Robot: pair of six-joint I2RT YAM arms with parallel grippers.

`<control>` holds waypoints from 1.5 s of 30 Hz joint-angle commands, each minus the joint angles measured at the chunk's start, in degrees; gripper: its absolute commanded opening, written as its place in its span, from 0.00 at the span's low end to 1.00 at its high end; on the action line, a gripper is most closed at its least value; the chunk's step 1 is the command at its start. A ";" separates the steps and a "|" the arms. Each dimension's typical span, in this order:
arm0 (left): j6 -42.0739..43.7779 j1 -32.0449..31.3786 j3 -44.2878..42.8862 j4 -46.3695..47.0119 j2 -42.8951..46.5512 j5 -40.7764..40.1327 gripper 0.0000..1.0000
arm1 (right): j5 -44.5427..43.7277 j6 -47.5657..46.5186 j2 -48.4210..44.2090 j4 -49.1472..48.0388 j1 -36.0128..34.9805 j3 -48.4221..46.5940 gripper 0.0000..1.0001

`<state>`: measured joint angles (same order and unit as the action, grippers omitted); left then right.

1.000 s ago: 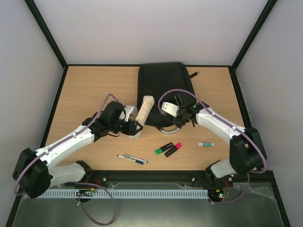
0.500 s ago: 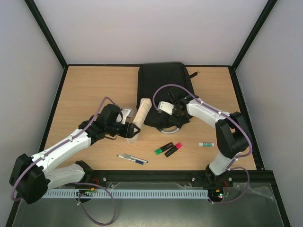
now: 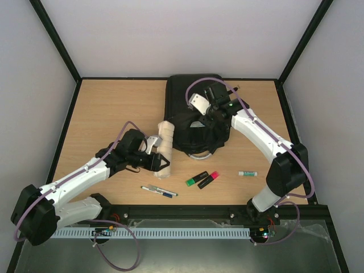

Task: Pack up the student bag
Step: Place the stationery in the student bag.

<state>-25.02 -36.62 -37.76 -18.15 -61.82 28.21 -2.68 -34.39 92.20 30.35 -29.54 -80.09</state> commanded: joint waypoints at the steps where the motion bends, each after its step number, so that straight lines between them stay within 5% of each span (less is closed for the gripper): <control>1: -3.09 -1.86 1.85 5.70 -1.11 5.72 0.53 | -0.96 6.70 -2.64 0.19 -0.08 -4.86 0.01; 19: -16.04 -13.52 -0.78 26.01 -15.78 6.13 0.48 | 1.40 15.58 -2.52 -1.45 -0.01 -12.63 0.01; 23: -12.02 -12.26 -9.37 20.52 -22.88 2.04 0.46 | 3.32 16.12 -2.94 -0.50 -0.13 -12.45 0.01; 34: -8.66 -7.91 -30.41 21.43 -43.58 7.05 0.44 | 8.97 17.29 -5.41 -1.56 -0.31 -10.78 0.01; 45: -10.08 -6.19 -41.54 22.46 -57.04 5.72 0.51 | 12.28 17.43 -5.64 -1.22 -0.59 -8.80 0.01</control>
<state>-34.89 -44.31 -76.51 2.74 -115.26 36.12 2.52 -18.39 90.96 31.33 -28.38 -89.06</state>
